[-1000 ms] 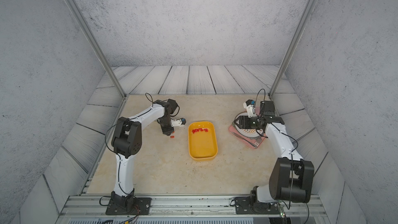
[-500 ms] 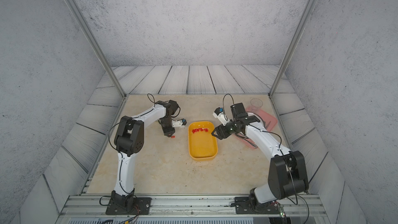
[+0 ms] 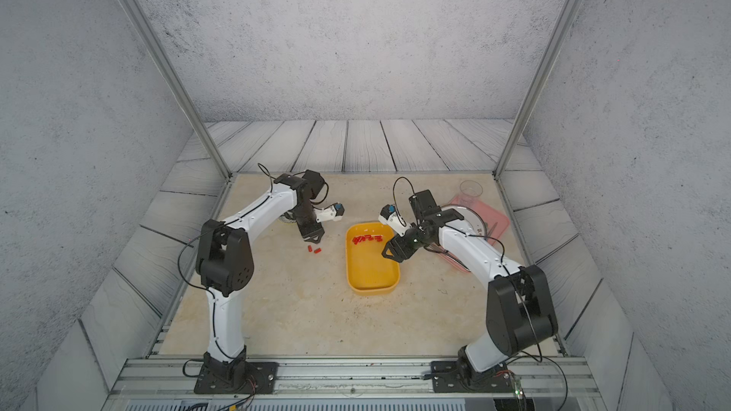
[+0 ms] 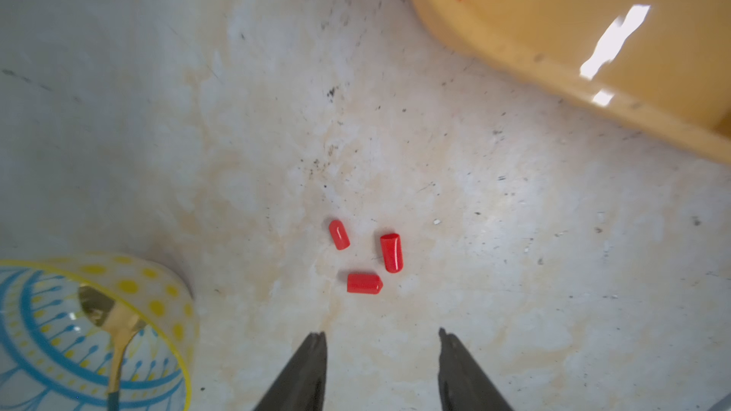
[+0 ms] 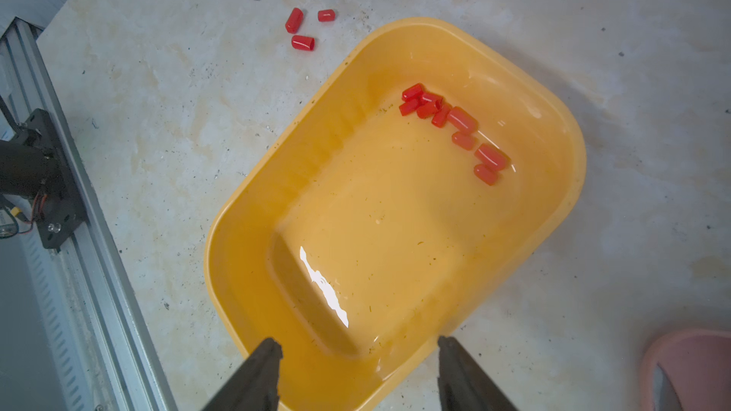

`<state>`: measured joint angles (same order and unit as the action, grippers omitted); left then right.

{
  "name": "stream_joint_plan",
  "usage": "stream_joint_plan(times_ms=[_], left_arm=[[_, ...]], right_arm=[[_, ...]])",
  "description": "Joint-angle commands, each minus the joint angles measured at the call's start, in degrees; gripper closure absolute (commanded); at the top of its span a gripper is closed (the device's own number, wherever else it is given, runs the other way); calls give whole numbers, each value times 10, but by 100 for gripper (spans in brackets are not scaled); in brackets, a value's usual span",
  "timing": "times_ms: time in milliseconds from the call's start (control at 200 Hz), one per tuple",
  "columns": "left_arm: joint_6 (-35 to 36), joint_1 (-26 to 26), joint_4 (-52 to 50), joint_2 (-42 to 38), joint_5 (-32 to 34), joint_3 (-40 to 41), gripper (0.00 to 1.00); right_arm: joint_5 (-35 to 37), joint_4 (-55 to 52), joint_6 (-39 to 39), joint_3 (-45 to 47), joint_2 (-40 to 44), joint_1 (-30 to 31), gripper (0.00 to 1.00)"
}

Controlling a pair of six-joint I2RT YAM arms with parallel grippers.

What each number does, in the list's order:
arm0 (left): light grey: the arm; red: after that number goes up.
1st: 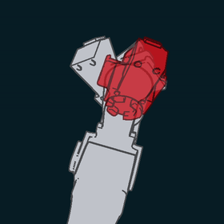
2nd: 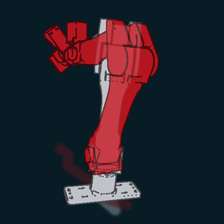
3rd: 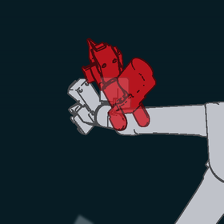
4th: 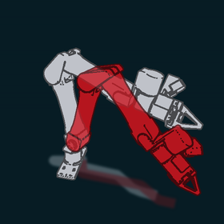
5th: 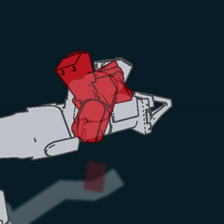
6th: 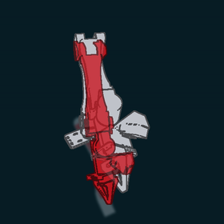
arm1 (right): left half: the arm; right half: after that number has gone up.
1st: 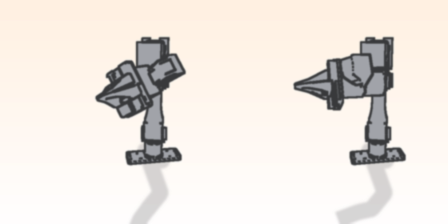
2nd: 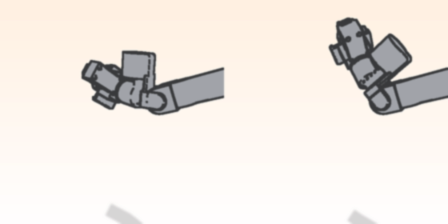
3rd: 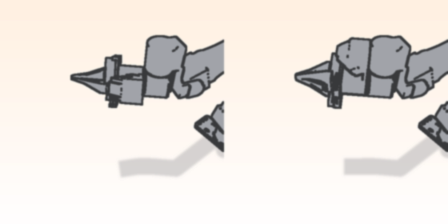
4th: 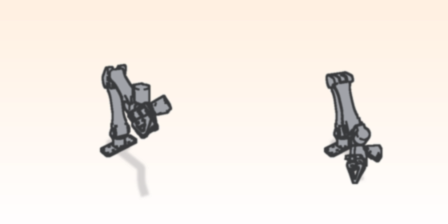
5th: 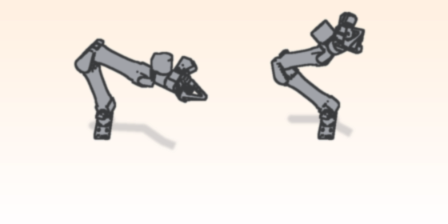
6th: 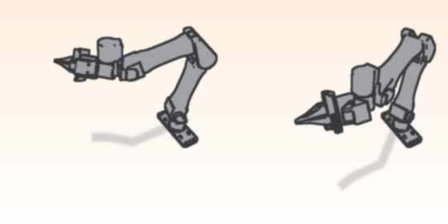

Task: Take the screw protection sleeves out of the storage box
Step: Place the screw protection sleeve at the center of the board, then pick up the screw protection sleeve from the storage box.

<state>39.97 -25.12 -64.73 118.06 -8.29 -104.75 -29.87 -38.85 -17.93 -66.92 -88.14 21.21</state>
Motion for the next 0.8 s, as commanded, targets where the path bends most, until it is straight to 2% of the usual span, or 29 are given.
stream_joint_plan(times_ms=[0,185,380,796], left_arm=[[-28,-33,-33,-20,-69,-11,50],[-18,-93,-18,-30,-65,-13,51],[-12,-137,3,11,-3,-45,53],[-110,-168,31,108,62,-116,69]], right_arm=[[6,1,1,-3,35,-16,34],[-6,28,42,11,61,-88,34],[-4,40,73,15,71,-161,34],[-4,40,85,16,79,-184,34]])
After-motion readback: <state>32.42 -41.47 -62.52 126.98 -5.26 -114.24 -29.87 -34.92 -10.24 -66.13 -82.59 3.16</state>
